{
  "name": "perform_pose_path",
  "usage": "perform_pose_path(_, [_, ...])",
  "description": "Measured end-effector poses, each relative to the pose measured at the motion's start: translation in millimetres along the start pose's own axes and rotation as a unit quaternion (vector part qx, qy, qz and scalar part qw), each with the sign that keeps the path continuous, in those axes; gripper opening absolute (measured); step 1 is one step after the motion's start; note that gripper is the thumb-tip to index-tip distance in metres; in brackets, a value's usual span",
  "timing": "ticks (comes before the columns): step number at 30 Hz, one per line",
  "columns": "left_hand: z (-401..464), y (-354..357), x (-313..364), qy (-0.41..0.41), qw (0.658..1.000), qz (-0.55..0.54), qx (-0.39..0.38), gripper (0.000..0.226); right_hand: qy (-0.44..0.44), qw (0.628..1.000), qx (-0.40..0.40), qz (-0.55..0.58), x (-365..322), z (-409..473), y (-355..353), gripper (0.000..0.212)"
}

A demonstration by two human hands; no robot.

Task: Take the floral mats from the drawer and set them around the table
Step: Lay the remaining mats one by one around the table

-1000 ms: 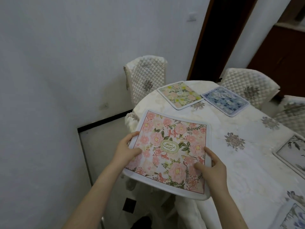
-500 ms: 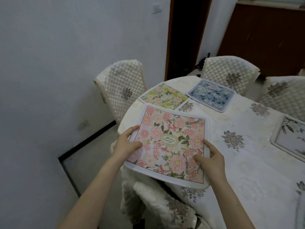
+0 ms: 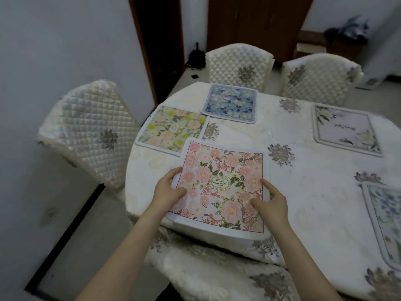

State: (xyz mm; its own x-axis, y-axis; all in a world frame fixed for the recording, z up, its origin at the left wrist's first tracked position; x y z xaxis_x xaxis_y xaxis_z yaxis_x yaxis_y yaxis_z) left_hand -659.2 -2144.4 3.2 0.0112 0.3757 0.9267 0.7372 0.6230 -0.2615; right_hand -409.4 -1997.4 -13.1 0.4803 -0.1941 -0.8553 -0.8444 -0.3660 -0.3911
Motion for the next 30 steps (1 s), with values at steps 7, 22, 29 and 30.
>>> perform_pose_path(7, [47, 7, -36, 0.000, 0.991, 0.080, -0.102, 0.066, 0.074, 0.995, 0.073, -0.007, 17, -8, 24, 0.070])
perform_pose_path(22, [57, 30, -94, -0.003, 0.985, 0.134, -0.110, 0.063, 0.054, 0.992, 0.076, -0.086, 53, 9, 43, 0.066])
perform_pose_path(29, [68, 37, -108, 0.050, 0.941, 0.306, -0.136, 0.060, 0.020, 0.982, 0.063, -0.178, 79, 23, 45, 0.067])
perform_pose_path(30, [67, 38, -110, 0.060, 0.928, 0.341, -0.138, 0.058, 0.011, 0.977, 0.056, -0.205, 86, 24, 47, 0.067])
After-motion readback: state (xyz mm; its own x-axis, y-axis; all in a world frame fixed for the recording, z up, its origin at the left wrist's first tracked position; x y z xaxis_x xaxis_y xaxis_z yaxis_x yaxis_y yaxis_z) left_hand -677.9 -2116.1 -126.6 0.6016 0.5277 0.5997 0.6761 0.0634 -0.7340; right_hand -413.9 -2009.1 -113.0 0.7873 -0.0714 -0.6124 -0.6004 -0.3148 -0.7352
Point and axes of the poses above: each hand's wrist, its own z-axis towards the middle knuckle, its own y-axis out of the palm, x = y × z, the point moved 2 cm from there along z, towards the middle knuckle, and after that the axes turned 4 degrees about -z, right-handed, at the moved point
